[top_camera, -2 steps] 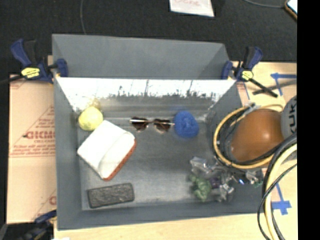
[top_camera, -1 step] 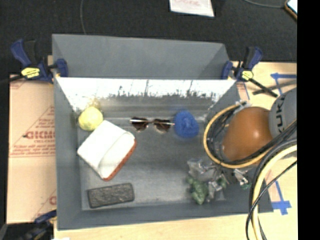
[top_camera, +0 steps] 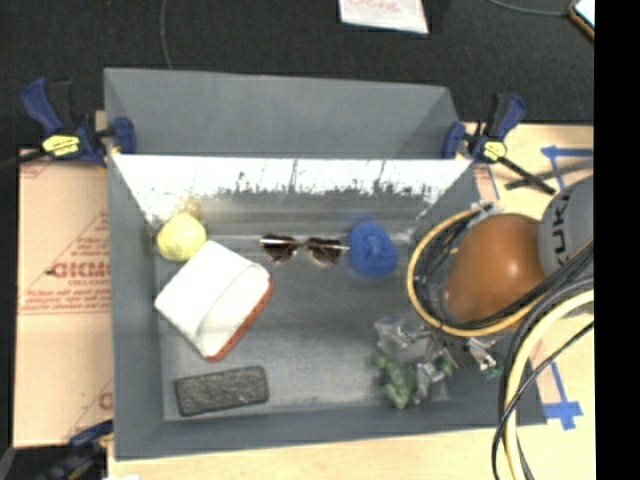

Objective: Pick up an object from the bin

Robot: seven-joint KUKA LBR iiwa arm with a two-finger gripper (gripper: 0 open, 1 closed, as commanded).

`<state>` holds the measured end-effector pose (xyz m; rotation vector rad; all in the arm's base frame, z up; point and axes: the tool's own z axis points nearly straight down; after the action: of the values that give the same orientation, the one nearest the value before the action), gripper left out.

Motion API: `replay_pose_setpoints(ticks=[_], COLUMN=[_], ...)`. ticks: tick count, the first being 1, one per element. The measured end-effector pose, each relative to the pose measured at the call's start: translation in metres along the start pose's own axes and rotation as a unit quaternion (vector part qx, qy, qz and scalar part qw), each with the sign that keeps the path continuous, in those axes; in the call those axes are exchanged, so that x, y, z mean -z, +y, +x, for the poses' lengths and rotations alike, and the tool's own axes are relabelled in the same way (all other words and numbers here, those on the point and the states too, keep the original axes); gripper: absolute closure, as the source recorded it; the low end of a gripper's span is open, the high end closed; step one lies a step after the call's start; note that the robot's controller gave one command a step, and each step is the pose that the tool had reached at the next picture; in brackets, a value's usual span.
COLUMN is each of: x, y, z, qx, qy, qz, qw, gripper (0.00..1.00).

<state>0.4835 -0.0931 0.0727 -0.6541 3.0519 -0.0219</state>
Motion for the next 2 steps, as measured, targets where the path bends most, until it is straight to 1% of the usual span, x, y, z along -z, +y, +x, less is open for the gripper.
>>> replay_pose_setpoints(ticks=[1, 2], x=[0.023, 0.054], y=[0.002, -0.001], z=[0.002, 0.0], qx=[0.0, -0.001], qy=[0.0039, 0.0002], qz=[-0.003, -0.001], qw=[1.0, 1.0], gripper=[1.0, 1.0])
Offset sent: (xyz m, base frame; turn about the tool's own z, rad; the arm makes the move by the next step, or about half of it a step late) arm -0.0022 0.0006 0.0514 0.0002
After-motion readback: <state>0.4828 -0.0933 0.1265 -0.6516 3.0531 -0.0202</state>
